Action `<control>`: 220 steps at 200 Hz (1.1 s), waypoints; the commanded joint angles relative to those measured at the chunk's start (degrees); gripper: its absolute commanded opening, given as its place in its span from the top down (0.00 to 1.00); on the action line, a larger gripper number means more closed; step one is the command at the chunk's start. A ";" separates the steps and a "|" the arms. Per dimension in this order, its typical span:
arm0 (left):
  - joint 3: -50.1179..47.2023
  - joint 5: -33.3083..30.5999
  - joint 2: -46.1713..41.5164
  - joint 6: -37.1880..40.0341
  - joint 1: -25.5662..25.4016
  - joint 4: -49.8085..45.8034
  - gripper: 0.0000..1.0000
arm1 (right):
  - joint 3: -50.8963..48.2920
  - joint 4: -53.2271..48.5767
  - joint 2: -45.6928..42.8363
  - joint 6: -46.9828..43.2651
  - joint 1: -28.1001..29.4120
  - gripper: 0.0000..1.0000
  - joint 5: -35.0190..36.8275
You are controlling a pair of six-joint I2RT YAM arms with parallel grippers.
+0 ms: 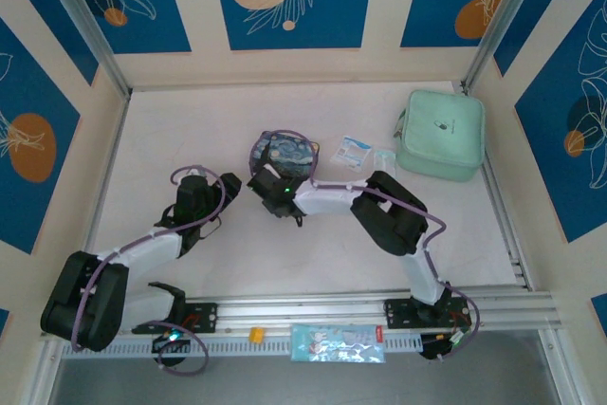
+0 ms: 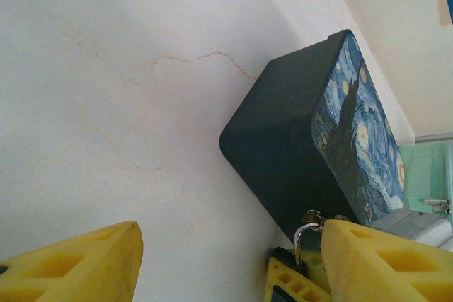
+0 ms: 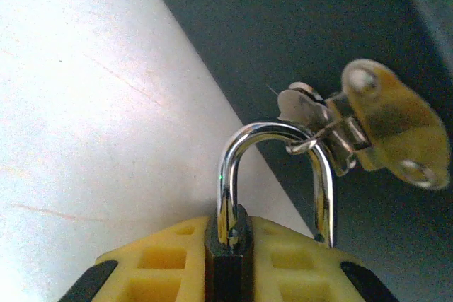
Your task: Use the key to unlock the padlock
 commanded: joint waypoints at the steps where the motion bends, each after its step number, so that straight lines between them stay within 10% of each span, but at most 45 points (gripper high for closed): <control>1: -0.62 1.36 -1.17 -0.69 0.42 2.04 0.33 | -3.76 4.31 -2.81 -4.56 -2.38 0.86 -7.45; 63: -1.56 1.62 -1.91 -0.30 0.47 2.48 0.33 | -9.00 11.62 -6.53 -14.93 -6.86 1.00 -24.65; 220: -2.56 3.43 -3.95 0.09 0.48 2.72 0.33 | -0.34 5.50 -2.81 -26.33 -11.35 1.00 -38.64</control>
